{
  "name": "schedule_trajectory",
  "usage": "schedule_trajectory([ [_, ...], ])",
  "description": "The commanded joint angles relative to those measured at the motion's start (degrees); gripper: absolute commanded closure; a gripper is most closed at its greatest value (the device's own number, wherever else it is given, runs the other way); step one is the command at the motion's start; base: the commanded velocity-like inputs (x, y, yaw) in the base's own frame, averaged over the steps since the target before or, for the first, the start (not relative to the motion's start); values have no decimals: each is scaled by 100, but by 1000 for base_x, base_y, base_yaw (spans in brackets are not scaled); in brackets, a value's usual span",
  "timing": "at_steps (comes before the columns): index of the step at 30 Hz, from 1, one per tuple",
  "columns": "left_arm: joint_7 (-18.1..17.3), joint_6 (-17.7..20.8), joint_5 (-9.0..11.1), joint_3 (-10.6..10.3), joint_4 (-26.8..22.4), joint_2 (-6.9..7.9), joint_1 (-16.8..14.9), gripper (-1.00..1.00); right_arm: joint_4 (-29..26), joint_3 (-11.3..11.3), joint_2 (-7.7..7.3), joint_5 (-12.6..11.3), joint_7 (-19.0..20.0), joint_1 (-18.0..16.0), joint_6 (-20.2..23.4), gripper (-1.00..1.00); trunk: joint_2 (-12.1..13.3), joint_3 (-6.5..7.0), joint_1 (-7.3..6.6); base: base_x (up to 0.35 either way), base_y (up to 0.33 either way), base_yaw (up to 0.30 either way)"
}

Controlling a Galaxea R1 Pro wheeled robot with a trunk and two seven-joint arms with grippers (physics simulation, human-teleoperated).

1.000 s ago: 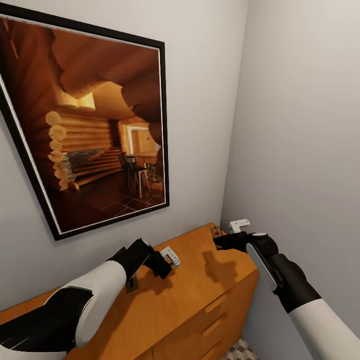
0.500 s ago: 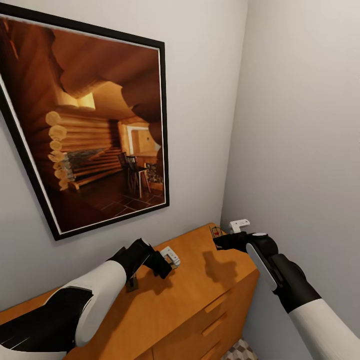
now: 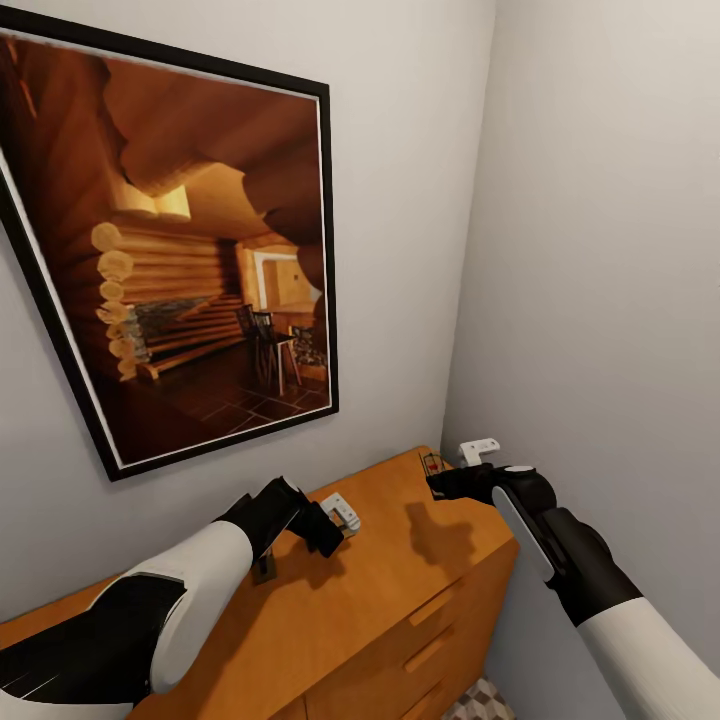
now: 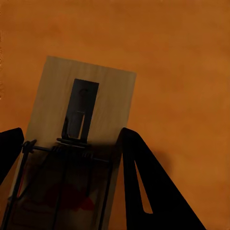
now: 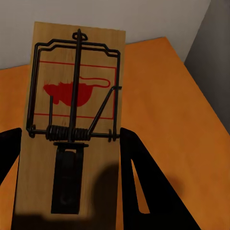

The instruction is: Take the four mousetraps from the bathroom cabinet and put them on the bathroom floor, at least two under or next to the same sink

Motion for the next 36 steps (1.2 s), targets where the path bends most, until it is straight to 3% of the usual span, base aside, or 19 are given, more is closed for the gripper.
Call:
schedule_trajectory([
  [1, -41, 29, -11, -23, -13, 0, 1, 100, -4, 7, -5, -2, 15, -3, 21, 100, -5, -3, 2, 0, 0, 0],
  [27, -18, 29, -11, -23, -13, 0, 1, 100, -4, 7, -5, -2, 19, -3, 21, 100, -5, -3, 2, 0, 0, 0],
  [36, 281, 37, -7, -23, -8, 0, 1, 100, -2, 7, -5, -2, 21, -3, 21, 100, -5, -3, 2, -220, -52, 0],
])
